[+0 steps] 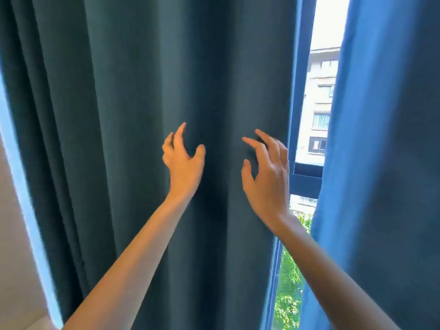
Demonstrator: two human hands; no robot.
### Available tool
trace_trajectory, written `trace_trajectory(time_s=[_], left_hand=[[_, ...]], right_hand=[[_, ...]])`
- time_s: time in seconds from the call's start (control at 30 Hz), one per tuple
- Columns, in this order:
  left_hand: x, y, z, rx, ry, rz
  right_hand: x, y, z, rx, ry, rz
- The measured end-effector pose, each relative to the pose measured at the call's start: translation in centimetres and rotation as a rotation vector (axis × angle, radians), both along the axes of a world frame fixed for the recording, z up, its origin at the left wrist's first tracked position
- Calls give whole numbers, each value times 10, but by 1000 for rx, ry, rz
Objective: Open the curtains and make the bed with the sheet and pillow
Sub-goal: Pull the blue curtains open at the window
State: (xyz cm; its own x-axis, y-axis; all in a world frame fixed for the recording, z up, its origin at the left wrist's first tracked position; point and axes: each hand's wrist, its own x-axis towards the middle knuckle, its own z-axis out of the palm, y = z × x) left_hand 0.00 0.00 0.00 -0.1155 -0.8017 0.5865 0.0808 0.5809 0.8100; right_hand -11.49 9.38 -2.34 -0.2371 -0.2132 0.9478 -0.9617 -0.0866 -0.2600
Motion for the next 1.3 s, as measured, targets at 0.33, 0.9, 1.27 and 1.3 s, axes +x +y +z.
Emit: trace_trajectory(time_s=[0.33, 0.9, 1.27, 1.3], left_hand=[[-50, -51, 0, 22, -36, 405], [39, -196, -13, -74, -189, -113], [103, -319, -14, -632, -444, 567], [107, -326, -13, -658, -458, 620]], right_hand=[[-51, -21, 13, 156, -291, 245], [1, -181, 31, 264, -263, 470], [80, -311, 51, 217, -328, 525], [83, -321, 53, 206, -313, 531]])
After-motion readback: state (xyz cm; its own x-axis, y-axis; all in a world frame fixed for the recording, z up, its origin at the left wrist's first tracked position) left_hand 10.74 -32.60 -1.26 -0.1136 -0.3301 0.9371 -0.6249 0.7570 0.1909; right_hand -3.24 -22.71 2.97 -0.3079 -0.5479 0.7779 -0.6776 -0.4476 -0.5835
